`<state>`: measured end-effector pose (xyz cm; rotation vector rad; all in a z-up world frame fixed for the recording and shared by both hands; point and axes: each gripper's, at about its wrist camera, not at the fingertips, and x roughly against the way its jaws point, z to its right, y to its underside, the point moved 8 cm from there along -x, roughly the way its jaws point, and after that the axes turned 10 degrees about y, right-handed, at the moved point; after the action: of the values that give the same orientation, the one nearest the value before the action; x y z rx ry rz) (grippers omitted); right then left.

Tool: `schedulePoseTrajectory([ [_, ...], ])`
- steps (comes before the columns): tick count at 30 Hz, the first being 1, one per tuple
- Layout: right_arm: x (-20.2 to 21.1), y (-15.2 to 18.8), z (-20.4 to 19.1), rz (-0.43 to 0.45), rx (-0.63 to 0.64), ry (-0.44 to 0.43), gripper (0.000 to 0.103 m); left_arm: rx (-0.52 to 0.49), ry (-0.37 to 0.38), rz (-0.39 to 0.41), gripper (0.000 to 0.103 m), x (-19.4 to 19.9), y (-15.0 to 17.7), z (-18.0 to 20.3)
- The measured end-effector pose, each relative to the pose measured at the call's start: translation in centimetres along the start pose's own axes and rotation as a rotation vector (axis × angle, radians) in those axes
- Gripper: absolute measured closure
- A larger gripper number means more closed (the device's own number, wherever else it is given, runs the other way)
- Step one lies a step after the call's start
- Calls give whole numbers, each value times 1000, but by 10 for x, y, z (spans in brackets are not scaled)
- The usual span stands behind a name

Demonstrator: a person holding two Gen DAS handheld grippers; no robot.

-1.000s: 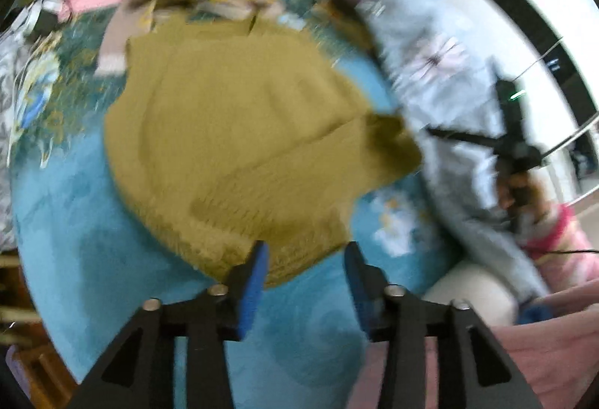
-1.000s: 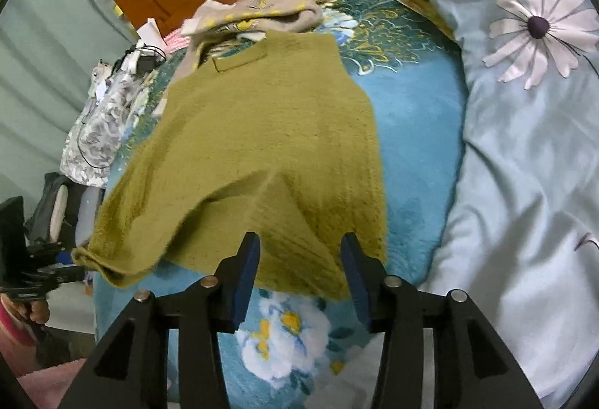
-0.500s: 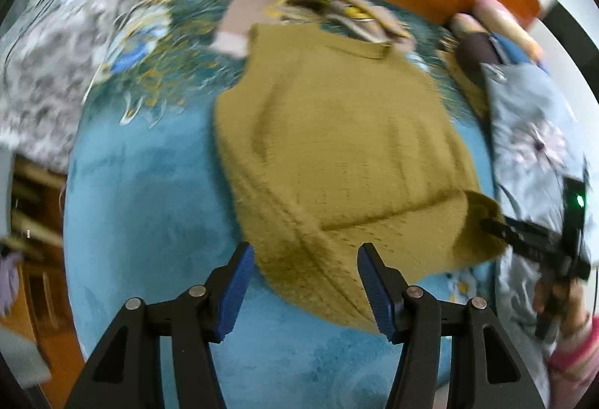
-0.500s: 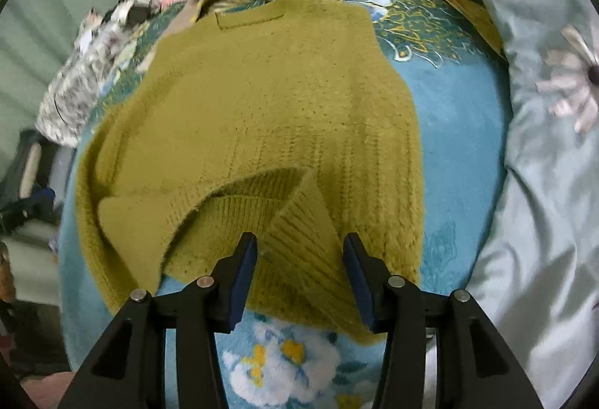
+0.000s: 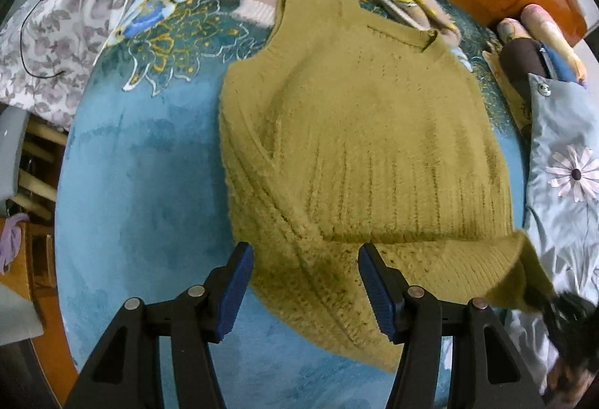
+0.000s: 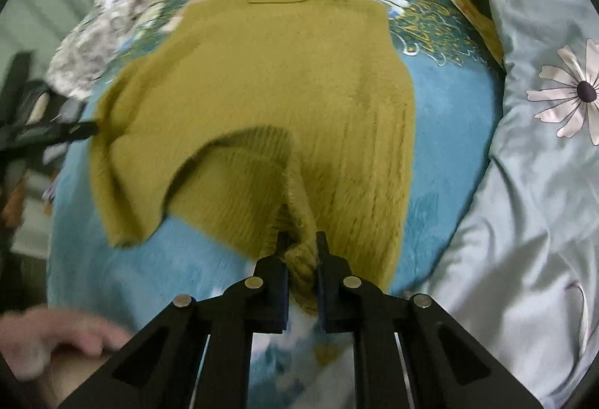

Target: Fold clothes

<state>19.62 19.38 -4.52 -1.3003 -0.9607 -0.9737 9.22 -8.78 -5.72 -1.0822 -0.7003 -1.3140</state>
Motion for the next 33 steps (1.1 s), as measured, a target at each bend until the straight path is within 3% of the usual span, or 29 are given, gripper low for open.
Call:
schedulePoseTrajectory([
  [6, 12, 46, -14, -68, 118, -33, 92, 25, -58, -31, 41, -8, 10, -21],
  [8, 18, 46, -15, -61, 113, -67, 91, 41, -63, -33, 41, -7, 12, -30],
  [11, 27, 43, -16, -46, 100, -122, 84, 56, -69, -29, 41, -6, 12, -39],
  [13, 35, 38, -10, -28, 48, -194, 63, 65, -62, -21, 41, -5, 11, -42],
  [17, 33, 9, 28, 24, -121, -249, 56, 70, -49, -10, 41, -7, 6, -43],
  [21, -6, -16, 78, -6, -365, -206, 55, 81, -38, -6, 41, -8, 1, -44],
  [25, -56, -29, 100, -83, -504, -154, 55, 88, -19, 22, 41, -5, -12, -45],
  [33, -107, -43, 106, -165, -570, -88, 55, 114, 4, 53, 41, -6, -41, -49],
])
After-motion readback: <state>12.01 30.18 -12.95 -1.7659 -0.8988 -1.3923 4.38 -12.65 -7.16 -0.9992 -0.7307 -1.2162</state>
